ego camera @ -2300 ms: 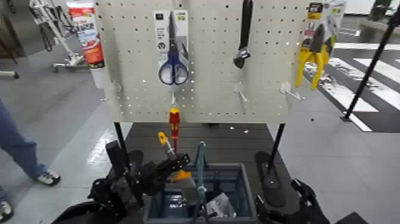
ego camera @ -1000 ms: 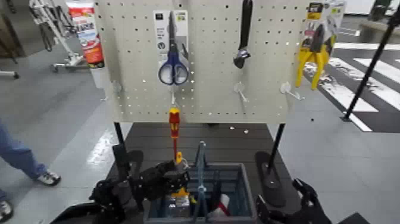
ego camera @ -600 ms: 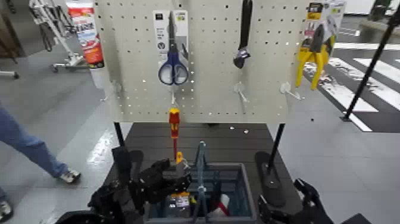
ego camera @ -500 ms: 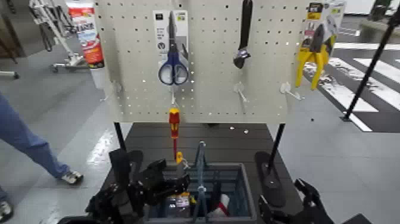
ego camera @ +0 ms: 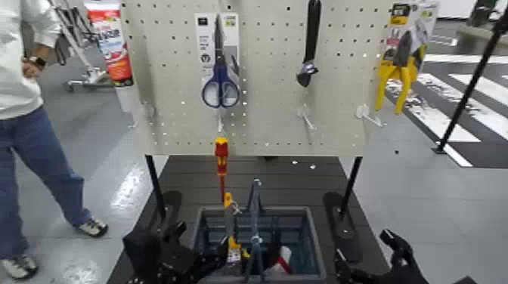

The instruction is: Put the yellow paint brush into the crate.

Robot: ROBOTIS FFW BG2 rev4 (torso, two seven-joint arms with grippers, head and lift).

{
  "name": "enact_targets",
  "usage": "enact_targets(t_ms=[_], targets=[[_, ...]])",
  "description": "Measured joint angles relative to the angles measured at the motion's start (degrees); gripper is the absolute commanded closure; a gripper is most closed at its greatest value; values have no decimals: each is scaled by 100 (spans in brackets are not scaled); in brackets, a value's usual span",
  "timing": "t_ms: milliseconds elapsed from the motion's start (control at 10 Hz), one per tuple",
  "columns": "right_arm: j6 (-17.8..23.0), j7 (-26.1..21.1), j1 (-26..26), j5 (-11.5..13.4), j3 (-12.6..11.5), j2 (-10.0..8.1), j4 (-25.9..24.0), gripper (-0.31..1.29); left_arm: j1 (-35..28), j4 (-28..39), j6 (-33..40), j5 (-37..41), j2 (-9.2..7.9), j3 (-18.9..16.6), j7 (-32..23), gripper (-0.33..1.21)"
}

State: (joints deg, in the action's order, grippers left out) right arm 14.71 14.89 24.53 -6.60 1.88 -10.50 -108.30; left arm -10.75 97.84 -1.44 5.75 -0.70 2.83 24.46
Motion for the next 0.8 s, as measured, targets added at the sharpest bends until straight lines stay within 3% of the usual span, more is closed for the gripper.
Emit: enact_targets(t_ms=[300, 800], targets=[[-116, -176, 132, 36, -48, -19, -150, 15, -668, 176, 1029, -397, 69, -173, -613, 6], [-242, -206, 235, 129, -127, -59, -309, 15, -1297, 743, 1489, -646, 70, -114, -1114, 9]])
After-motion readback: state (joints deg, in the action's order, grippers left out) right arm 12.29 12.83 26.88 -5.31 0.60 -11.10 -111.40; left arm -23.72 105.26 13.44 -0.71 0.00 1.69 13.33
